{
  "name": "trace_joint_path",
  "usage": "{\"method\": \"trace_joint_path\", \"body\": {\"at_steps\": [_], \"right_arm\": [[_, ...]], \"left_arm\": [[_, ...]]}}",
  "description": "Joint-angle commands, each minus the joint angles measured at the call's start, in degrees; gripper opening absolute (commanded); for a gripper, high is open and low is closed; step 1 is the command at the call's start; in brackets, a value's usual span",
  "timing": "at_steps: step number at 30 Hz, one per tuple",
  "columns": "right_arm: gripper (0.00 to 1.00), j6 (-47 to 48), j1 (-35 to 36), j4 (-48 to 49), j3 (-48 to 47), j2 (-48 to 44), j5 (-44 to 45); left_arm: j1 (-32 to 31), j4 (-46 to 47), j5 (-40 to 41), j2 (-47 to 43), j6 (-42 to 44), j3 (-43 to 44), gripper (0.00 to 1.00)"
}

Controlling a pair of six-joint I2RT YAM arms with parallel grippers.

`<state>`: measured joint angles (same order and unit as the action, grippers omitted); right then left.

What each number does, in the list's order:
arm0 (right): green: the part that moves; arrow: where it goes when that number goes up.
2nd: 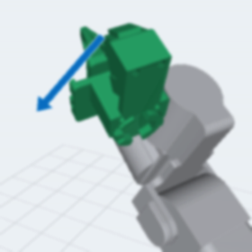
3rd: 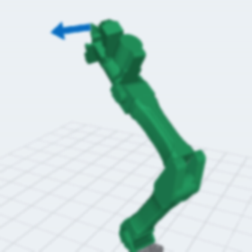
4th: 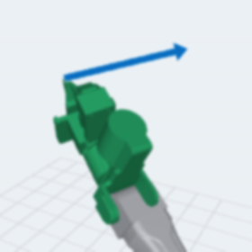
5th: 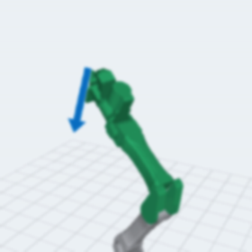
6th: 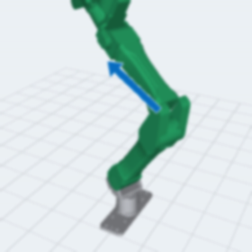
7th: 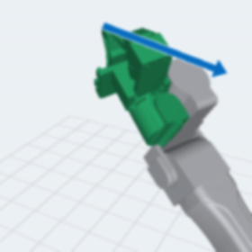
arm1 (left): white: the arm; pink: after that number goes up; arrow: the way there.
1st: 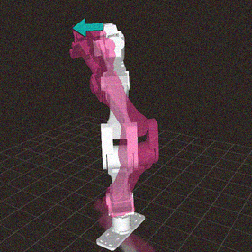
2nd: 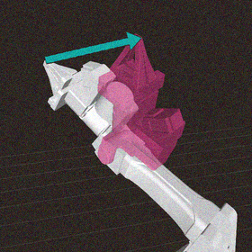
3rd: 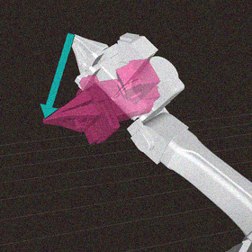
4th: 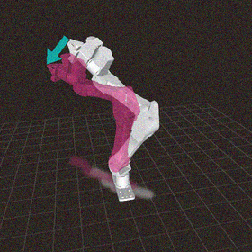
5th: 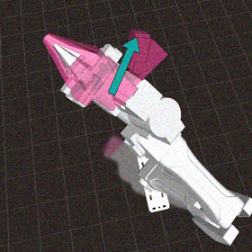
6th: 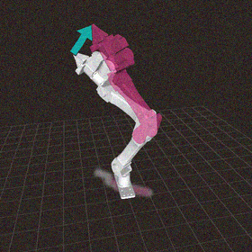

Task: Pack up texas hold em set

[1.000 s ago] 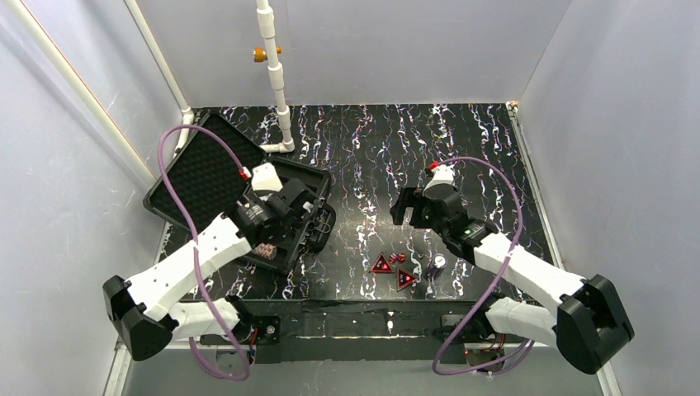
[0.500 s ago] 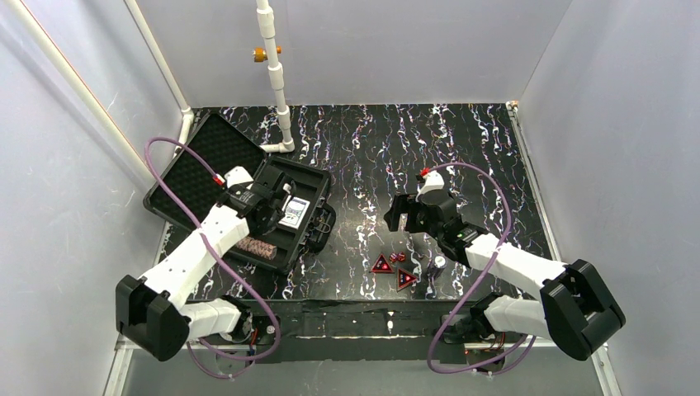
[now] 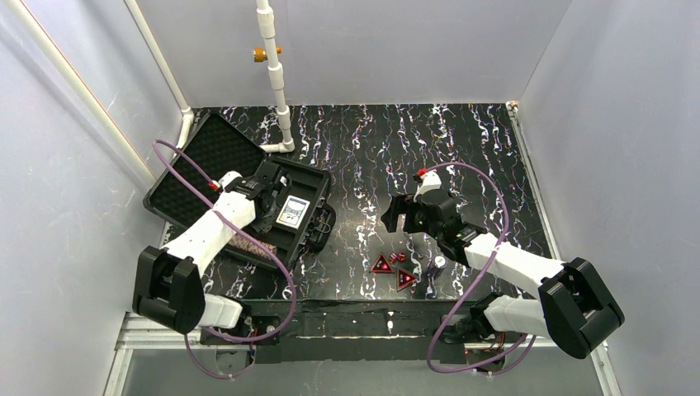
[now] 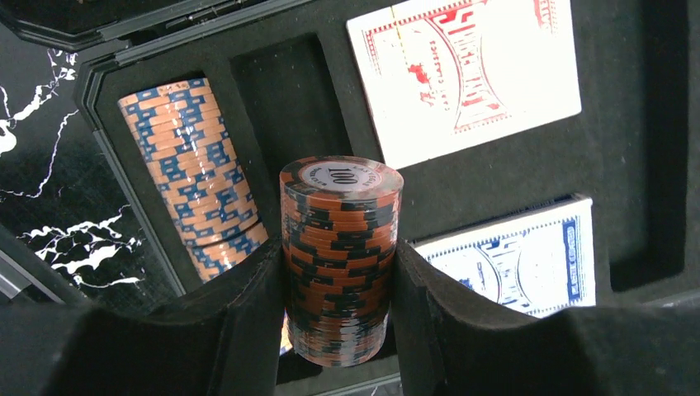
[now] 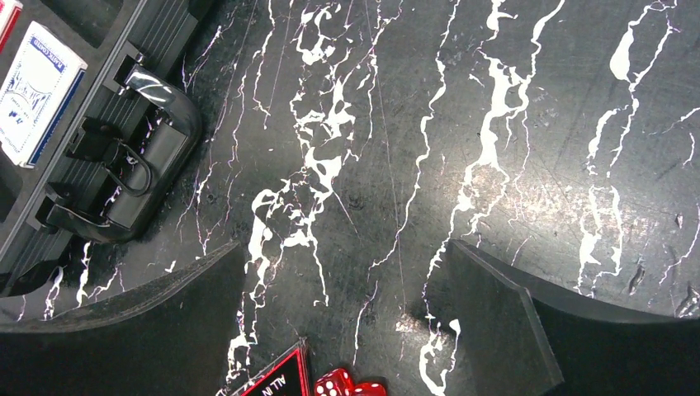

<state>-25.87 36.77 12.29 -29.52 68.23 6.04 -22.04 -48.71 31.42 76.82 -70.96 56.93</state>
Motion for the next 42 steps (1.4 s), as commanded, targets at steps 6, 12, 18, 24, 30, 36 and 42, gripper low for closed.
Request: {"method": "trace_joint_path", "body": {"at_steps": [6, 12, 18, 24, 30, 36, 42], "right_arm": [[0.98, 1.13, 0.14, 3.8, -0.03, -0.01, -0.98], [0.98, 1.24, 0.14, 3.74, -0.24, 0.31, -1.47], [0.98, 1.28, 0.14, 4.04, 0.16, -0.41, -1.25], [0.98, 1.35, 0.14, 3.76, -0.01, -0.15, -1.26], [0.98, 1.1, 0.09, 4.62, 0.54, -0.25, -1.71], [0.98, 1.17, 0.14, 4.67, 0.43, 0.02, -1.91], [0.98, 1.17, 0.14, 4.76, 0.69, -0.34, -1.92]], "left_arm": [[4.06, 3.08, 2.35, 2.9, -3.83, -0.62, 0.0], [6.01, 3.53, 1.61, 4.41, -4.71, -0.74, 0.0], [7.28, 3.53, 2.06, 5.06, -4.54, -0.92, 0.07], [8.1, 3.66, 1.74, 5.24, -4.54, -1.68, 0.12], [8.39, 4.5, 1.38, 4.57, -4.43, -2.9, 0.33], [8.5, 5.57, 1.22, 3.16, -3.99, -4.11, 0.52], [8.46, 5.82, 1.34, 2.12, -3.42, -4.43, 0.7]]}}
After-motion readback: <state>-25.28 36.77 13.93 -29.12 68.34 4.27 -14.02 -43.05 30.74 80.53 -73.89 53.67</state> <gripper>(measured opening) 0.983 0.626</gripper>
